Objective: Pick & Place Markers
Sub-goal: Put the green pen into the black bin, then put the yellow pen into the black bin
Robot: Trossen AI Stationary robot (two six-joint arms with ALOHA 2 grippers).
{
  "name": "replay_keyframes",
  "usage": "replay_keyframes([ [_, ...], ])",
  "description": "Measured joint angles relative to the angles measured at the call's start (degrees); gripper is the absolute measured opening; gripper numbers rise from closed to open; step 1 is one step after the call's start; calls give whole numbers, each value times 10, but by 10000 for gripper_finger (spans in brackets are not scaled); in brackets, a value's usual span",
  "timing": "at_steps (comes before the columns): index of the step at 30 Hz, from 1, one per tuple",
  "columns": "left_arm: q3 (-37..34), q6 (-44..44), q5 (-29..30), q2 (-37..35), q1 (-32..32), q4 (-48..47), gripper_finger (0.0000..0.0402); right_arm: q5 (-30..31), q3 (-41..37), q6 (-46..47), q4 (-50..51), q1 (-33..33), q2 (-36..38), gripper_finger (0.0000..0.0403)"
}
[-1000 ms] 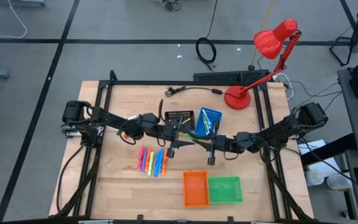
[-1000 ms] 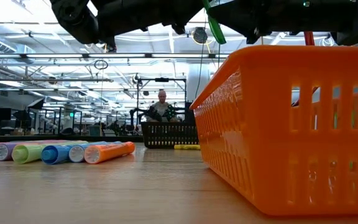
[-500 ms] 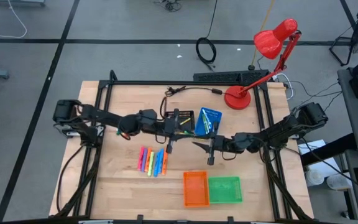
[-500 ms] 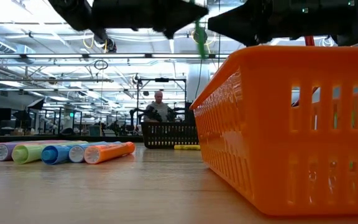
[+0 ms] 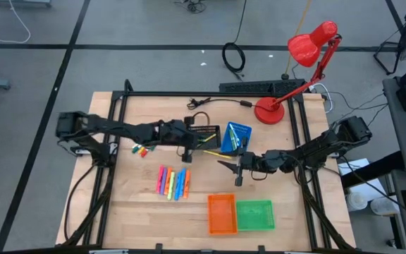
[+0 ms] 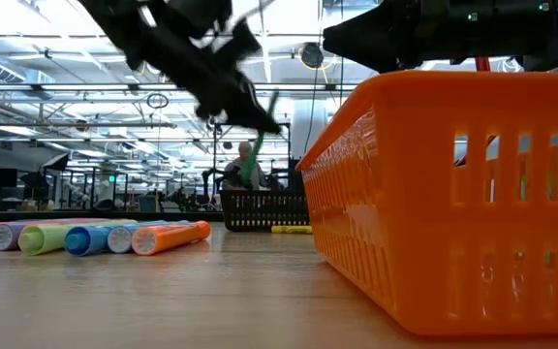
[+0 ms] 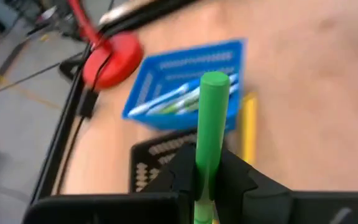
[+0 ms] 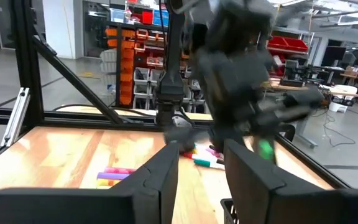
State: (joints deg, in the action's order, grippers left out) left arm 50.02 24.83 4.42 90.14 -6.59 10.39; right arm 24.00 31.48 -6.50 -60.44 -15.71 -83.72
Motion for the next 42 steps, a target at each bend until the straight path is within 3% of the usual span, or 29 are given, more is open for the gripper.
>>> replay_keyframes([
  [5,0,12,18,73,-36,49,34,0,0,2,10,0,0,114],
  [8,-1,10,18,91,-46,53,64,-1,0,2,16,0,0,114],
  [16,0,-33,51,59,-41,64,143,15,0,18,64,2,0,120],
  [21,0,-60,51,15,-29,58,165,30,15,61,183,12,0,134],
  [28,0,-113,20,-63,-10,60,169,30,79,139,467,28,0,135],
  [36,-1,-134,-58,-133,14,19,155,-24,80,178,541,31,-8,119],
  [42,1,-130,-63,-151,28,16,152,-35,81,174,550,41,-49,115],
])
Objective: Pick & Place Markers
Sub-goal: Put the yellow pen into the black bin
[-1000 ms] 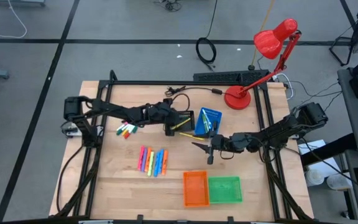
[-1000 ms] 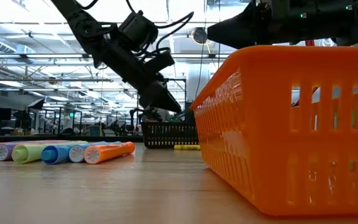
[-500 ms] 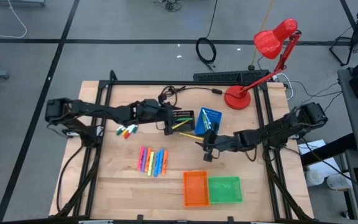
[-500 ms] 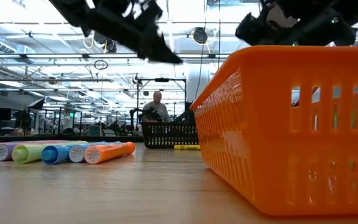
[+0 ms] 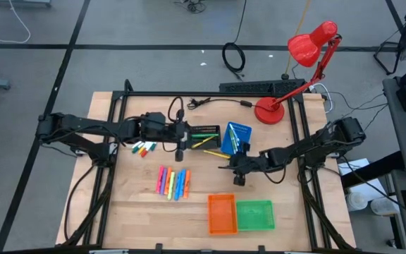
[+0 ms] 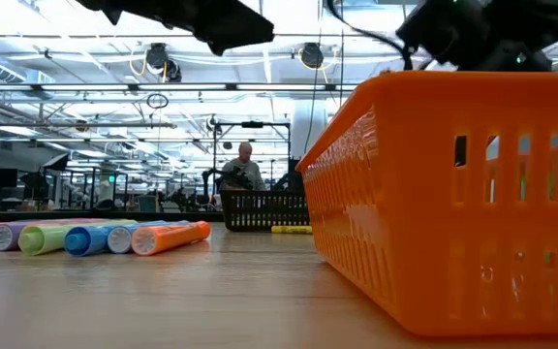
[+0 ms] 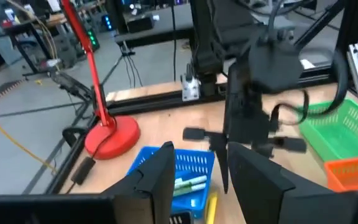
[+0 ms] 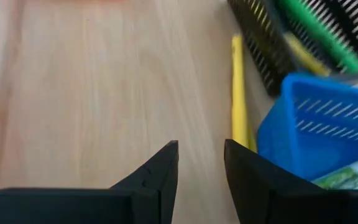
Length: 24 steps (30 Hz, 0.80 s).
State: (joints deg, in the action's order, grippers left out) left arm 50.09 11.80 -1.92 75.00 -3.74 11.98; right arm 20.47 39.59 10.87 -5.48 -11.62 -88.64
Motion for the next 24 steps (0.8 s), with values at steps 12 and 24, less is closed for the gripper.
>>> replay_keyframes([
  [12,-1,0,0,-20,9,-19,152,4,0,-19,-6,39,-54,136],
  [24,-1,-1,0,-19,9,-24,152,-14,0,-45,-34,49,-74,104],
])
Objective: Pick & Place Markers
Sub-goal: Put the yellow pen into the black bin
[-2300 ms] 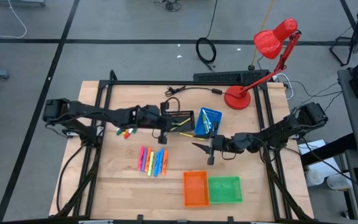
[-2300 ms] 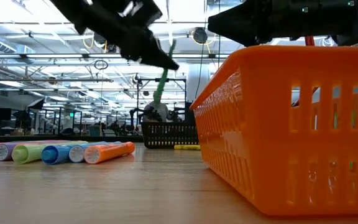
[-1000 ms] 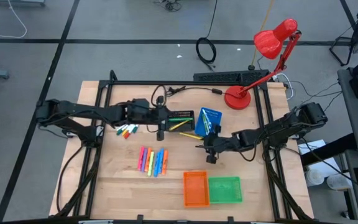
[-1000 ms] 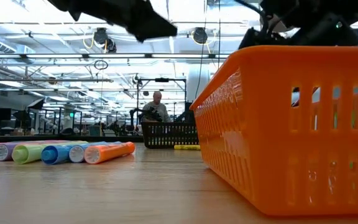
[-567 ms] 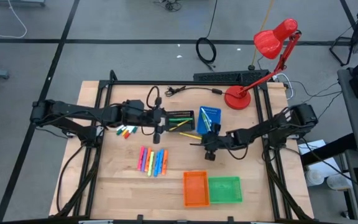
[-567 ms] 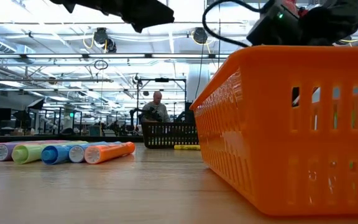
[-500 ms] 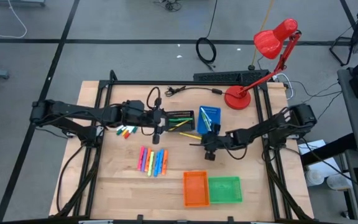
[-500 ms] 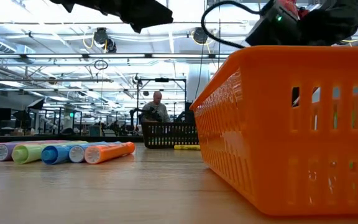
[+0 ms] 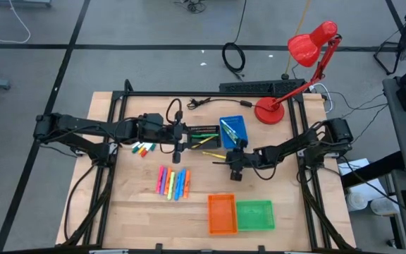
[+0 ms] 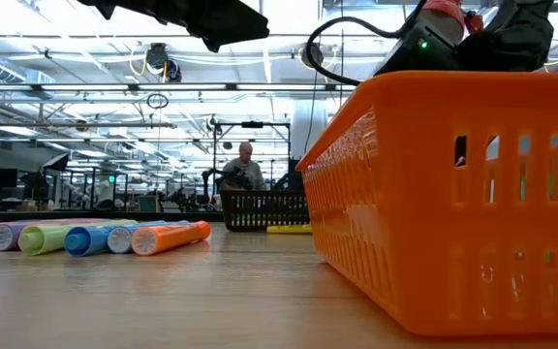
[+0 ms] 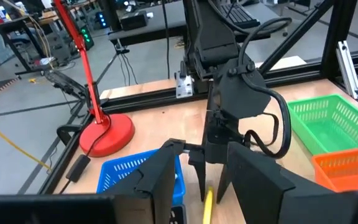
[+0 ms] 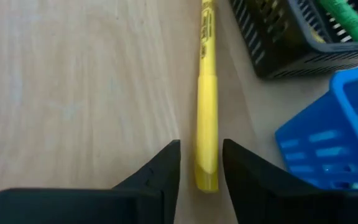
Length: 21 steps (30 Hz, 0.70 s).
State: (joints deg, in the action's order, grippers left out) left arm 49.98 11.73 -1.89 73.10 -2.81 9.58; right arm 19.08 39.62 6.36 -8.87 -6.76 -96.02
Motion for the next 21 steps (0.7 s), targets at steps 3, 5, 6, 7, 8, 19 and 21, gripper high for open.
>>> replay_keyframes([
  [3,0,0,0,0,0,0,152,-25,0,-4,6,4,1,74],
  [5,0,0,0,0,0,1,152,-33,0,-5,13,7,1,45],
  [6,0,0,0,0,0,1,152,-39,0,-7,16,10,1,31],
  [7,0,-1,0,0,0,1,152,-44,0,-9,18,12,2,23],
  [8,0,-1,0,0,0,1,152,-50,0,-11,20,14,2,23],
  [19,0,-18,0,0,0,-2,152,-77,0,-12,6,-2,61,23],
  [21,0,-18,-2,0,1,-1,152,-73,2,-13,-16,-11,85,23],
])
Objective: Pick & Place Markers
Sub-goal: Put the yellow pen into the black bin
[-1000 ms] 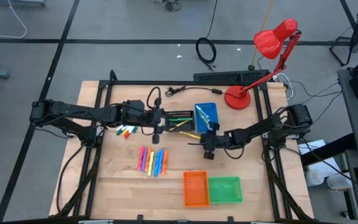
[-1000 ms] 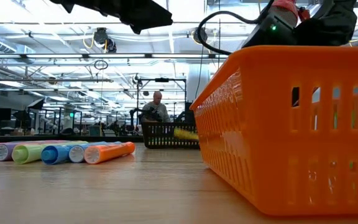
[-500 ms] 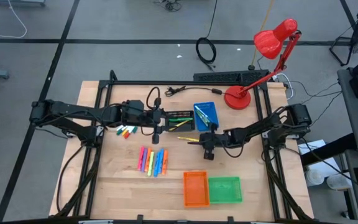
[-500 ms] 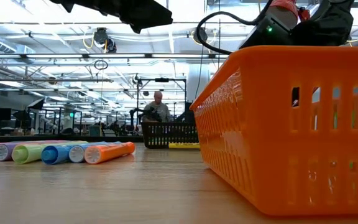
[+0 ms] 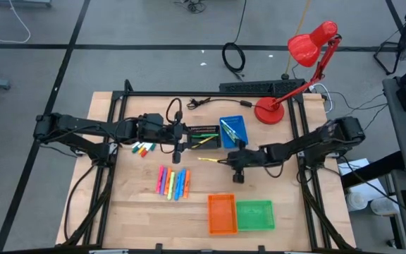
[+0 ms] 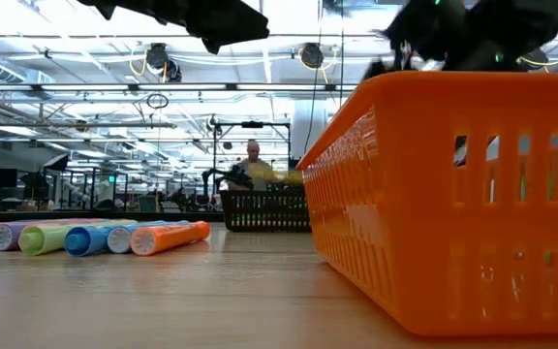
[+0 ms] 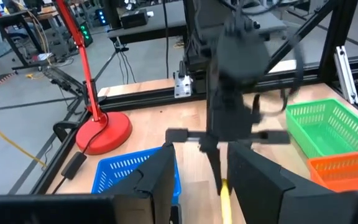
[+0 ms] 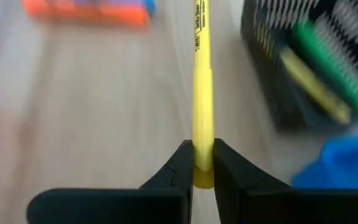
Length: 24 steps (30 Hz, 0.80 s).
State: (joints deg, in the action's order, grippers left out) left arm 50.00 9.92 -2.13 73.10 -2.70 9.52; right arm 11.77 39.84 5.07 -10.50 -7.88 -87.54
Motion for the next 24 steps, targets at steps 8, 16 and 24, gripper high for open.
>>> replay_keyframes([
  [8,0,1,-4,0,1,-1,152,62,0,-51,-89,-42,62,23],
  [16,0,-6,-9,-2,3,13,152,61,0,-80,-152,-12,52,23],
  [24,1,-4,-10,-33,11,3,152,97,0,-85,-148,-10,66,23],
])
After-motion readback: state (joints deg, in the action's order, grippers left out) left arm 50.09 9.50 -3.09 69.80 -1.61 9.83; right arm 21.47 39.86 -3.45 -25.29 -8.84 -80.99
